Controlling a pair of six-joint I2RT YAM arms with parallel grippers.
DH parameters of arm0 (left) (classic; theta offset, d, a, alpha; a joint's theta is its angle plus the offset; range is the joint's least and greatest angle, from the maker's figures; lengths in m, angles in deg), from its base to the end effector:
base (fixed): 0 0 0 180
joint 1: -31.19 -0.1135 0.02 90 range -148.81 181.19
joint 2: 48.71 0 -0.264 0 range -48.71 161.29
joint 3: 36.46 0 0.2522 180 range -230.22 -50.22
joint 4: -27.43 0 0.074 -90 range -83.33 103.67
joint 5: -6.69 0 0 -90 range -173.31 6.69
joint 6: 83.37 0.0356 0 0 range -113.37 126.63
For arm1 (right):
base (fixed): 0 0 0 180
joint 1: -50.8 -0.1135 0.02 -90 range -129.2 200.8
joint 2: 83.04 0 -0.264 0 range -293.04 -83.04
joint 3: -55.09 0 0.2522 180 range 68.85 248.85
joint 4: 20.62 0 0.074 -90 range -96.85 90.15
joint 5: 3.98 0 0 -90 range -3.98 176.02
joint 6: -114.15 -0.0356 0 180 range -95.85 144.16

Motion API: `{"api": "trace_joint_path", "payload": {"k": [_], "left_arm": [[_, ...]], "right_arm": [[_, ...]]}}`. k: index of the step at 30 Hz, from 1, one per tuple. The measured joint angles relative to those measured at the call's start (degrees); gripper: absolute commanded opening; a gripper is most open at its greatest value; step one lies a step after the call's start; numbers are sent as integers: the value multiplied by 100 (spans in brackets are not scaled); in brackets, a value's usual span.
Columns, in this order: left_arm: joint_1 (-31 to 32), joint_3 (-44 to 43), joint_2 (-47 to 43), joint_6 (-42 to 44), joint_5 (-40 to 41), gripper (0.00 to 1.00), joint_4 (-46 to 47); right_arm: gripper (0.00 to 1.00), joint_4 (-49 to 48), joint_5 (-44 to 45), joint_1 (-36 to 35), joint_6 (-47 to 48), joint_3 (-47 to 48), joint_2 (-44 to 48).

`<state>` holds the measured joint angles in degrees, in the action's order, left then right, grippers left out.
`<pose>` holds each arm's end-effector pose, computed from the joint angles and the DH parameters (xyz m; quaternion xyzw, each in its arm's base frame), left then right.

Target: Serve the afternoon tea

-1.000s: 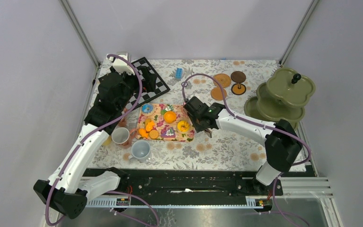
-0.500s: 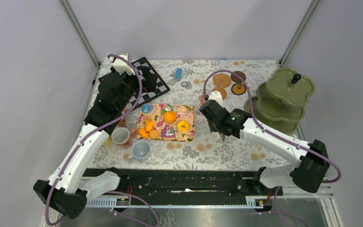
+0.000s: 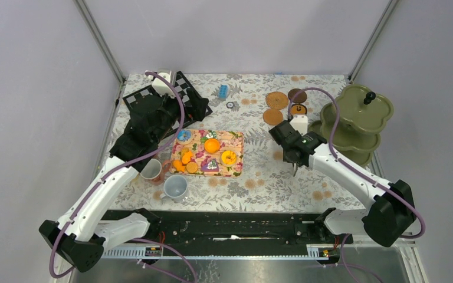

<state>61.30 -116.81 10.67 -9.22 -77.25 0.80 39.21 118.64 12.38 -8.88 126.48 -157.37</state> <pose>0.2008 -0.1121 0.4202 0.0567 0.7388 -0.2257 0.6325 0.2063 0.1392 0.2623 0.0222 0.9349 -0.0897 0.3428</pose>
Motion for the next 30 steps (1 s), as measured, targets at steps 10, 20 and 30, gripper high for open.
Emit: {"api": "trace_joint_path", "payload": {"k": [10,20,30], "left_arm": [[365,0,0,-2,17,99,7],[560,0,-68,-2,24,99,7],[621,0,-94,-2,24,99,7]], "right_arm": [[29,131,173,507,-450,-2,70],[29,-28,549,1060,-483,-13,-431],[29,-684,595,1572,-343,-249,-680]]}}
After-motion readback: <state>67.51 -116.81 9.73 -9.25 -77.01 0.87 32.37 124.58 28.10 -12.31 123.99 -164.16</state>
